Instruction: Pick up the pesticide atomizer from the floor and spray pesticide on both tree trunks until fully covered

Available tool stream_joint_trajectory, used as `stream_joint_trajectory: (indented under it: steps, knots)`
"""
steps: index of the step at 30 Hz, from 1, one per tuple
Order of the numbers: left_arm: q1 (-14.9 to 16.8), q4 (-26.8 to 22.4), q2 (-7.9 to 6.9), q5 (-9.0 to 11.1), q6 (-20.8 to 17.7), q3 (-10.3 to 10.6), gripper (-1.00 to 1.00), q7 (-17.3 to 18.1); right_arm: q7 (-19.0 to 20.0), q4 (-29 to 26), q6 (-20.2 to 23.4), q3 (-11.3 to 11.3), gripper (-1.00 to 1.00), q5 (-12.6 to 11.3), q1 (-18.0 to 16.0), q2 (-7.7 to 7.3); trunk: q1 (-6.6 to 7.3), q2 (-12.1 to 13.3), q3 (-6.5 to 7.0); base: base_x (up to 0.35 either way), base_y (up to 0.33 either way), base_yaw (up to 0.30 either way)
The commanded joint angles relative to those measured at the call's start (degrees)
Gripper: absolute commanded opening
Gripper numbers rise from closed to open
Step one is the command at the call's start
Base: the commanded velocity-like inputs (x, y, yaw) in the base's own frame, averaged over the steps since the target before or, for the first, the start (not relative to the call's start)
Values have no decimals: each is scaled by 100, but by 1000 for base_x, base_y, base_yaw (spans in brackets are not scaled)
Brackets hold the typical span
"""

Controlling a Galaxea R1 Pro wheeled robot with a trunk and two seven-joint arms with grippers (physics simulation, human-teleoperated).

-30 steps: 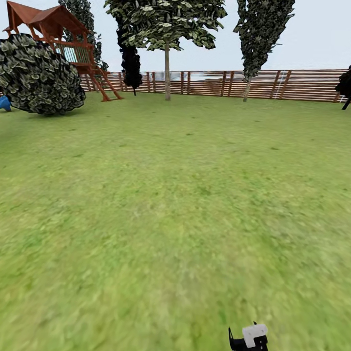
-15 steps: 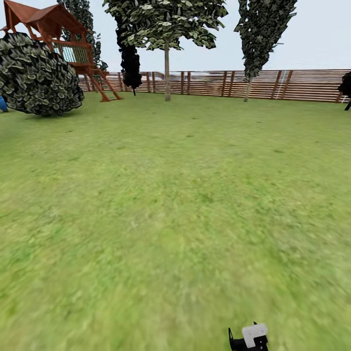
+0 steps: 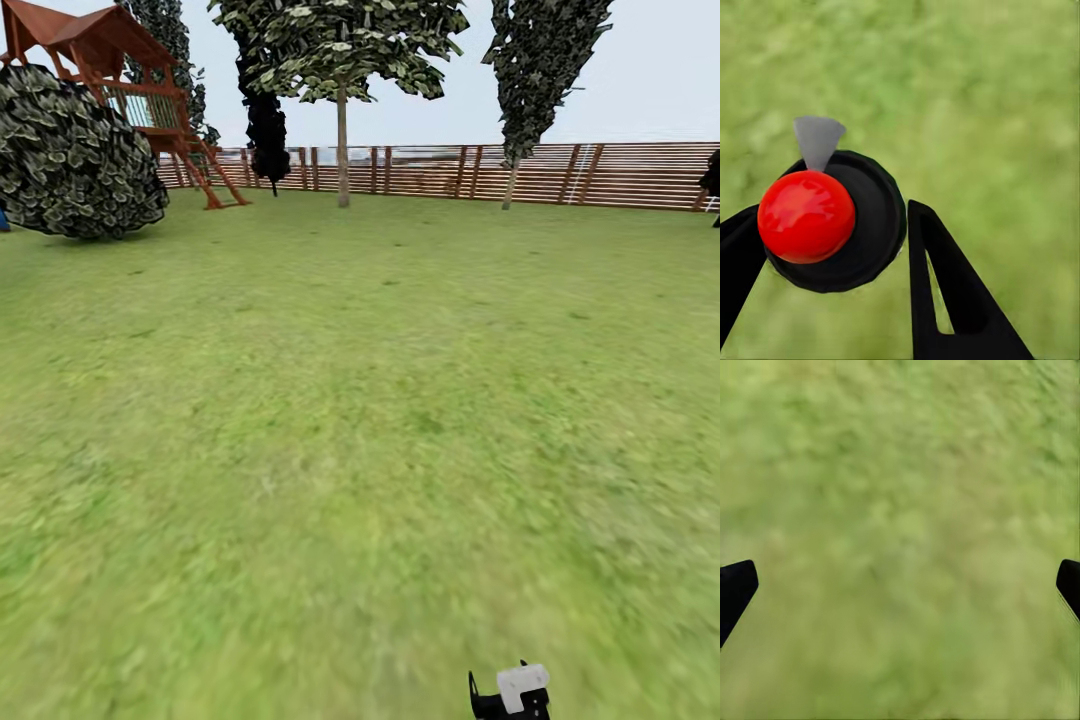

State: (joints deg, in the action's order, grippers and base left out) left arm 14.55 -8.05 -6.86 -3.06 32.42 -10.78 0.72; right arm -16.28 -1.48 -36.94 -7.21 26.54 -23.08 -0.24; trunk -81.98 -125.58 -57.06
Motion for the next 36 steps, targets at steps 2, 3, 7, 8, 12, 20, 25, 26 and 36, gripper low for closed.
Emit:
stream_joint_trajectory:
  steps: [2, 3, 7, 8, 12, 20, 25, 26, 36]
  knots:
    - [4, 5, 1, -32, 19, -32, -100, 7, -25, 7, -15, -43, 100, 61, -4, -2, -3, -2, -5, 340, 0, 0]
    - [4, 5, 1, -30, 18, -34, -100, 7, -25, 7, -15, -43, 100, 61, -4, 1, -3, -2, -5, 340, 0, 0]
    - [4, 5, 1, -28, 19, -37, -100, 7, -25, 7, -15, -43, 100, 61, -4, 4, -3, -2, -5, 340, 0, 0]
    - [4, 5, 1, -28, 19, -37, -100, 7, -25, 7, -15, -43, 100, 61, -4, 2, -3, -2, -5, 340, 0, 0]
    - [4, 5, 1, -28, 19, -38, -100, 7, -25, 7, -15, -43, 100, 61, -4, 2, -3, -2, -5, 340, 0, 0]
    - [4, 5, 1, -28, 19, -38, -100, 7, -25, 7, -15, -43, 100, 61, -4, 0, -3, -2, -5, 340, 0, 0]
    - [4, 5, 1, -28, 19, -38, -100, 7, -25, 7, -15, -43, 100, 61, -4, 1, -3, -2, -5, 340, 0, 0]
    - [4, 5, 1, -28, 19, -38, -100, 7, -25, 7, -15, -43, 100, 61, -4, 0, -3, -2, -5, 340, 0, 0]
    - [4, 5, 1, -36, 19, -38, -100, 7, -25, 7, -15, -43, 100, 61, -4, 1, -3, -2, -5, 340, 0, 0]
